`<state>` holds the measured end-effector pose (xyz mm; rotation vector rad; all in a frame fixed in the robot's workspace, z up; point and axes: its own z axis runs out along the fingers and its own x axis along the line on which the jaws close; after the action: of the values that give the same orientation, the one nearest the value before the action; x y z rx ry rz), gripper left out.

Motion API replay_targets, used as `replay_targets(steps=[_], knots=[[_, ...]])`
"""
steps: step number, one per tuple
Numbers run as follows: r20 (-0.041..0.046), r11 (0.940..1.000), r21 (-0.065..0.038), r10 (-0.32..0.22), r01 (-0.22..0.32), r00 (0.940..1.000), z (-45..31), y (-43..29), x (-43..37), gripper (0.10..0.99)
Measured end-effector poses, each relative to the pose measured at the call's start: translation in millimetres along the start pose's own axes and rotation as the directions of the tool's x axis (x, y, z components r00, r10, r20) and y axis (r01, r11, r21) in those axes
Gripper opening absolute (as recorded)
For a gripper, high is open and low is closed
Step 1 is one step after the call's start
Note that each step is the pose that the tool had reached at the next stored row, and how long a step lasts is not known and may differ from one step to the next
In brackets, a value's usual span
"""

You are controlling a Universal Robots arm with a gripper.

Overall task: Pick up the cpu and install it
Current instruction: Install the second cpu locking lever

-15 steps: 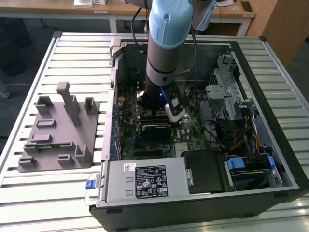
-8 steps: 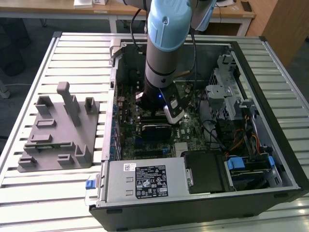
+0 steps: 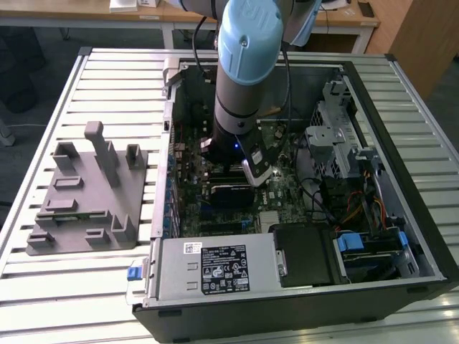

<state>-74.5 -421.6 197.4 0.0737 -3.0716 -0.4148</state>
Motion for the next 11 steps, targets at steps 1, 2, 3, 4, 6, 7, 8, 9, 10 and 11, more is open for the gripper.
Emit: replay_targets(steps=[1,2,3,4,6,7,8,9,10,11], knots=[[0.0003,1.0000,-0.006,0.000,0.000,1.0000,0.7,-0.5,0.0,0.106],[0.0005,0.9999,-0.011,-0.001,0.001,1.0000,1.3,-1.0,0.0,0.106],[0.0008,0.9999,-0.017,-0.001,0.001,1.0000,1.8,-1.3,0.0,0.106],[0.0010,0.9998,-0.022,-0.001,0.001,1.0000,2.2,-1.7,0.0,0.106],[0.0014,0.9995,-0.031,-0.001,0.001,1.0000,3.0,-2.7,0.3,0.106],[0.0015,0.9994,-0.034,-0.002,0.002,1.0000,3.3,-3.3,0.4,0.106],[0.0016,0.9993,-0.037,-0.002,0.002,1.0000,3.7,-4.1,0.6,0.106],[0.0017,0.9992,-0.039,-0.002,0.002,1.0000,4.0,-4.8,0.8,0.106],[0.0018,0.9991,-0.041,-0.002,0.002,1.0000,4.3,-5.3,1.1,0.106],[0.0018,0.9991,-0.043,-0.002,0.002,1.0000,4.4,-5.7,1.3,0.106]])
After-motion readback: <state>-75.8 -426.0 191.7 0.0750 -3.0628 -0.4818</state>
